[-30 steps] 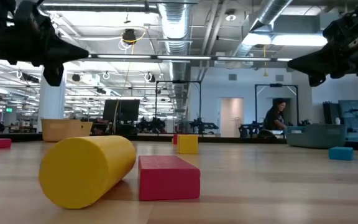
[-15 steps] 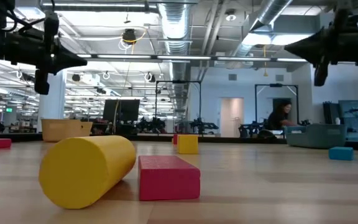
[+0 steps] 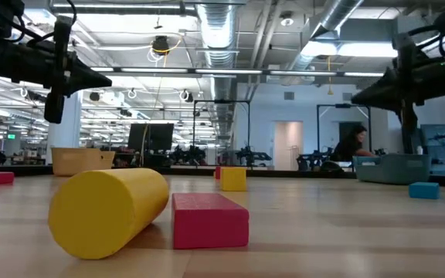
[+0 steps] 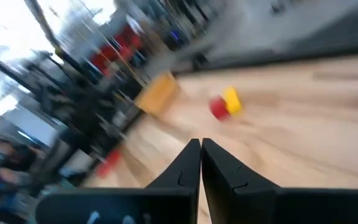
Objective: Sort & place blocks by color
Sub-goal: Put the top blue block into the blue bin
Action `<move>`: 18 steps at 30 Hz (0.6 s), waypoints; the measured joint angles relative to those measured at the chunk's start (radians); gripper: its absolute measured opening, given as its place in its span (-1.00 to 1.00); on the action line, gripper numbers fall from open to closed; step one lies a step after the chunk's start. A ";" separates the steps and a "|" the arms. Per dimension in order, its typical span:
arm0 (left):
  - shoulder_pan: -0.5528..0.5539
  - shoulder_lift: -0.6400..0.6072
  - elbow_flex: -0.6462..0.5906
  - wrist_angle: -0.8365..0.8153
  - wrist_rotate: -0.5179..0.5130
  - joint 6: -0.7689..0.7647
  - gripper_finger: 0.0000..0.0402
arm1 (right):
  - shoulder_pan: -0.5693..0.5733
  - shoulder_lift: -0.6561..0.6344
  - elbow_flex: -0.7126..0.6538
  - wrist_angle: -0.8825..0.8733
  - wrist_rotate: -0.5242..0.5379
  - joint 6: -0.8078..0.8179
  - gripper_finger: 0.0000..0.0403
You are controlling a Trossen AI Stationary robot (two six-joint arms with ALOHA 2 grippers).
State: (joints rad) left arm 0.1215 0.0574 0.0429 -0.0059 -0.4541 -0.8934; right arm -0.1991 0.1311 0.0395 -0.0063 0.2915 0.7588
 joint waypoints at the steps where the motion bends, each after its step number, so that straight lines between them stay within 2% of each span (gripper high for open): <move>1: 0.000 0.000 0.000 0.000 -0.005 0.013 -1.00 | 0.000 0.023 0.013 -0.030 -0.001 0.001 -0.81; 6: 0.011 0.000 0.000 -0.004 -0.048 0.025 -0.87 | 0.000 0.153 0.114 -0.175 0.005 0.004 -0.81; 13: 0.030 0.005 0.000 0.003 0.055 0.116 -0.55 | 0.000 0.365 0.292 -0.247 0.111 0.004 -0.81; 18: 0.050 0.004 0.000 0.025 0.097 0.173 -0.41 | 0.000 0.494 0.460 -0.436 0.135 0.053 -0.81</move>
State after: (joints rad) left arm 0.1717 0.0612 0.0433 0.0189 -0.3576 -0.7205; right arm -0.1993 0.6254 0.4991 -0.4423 0.4260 0.8123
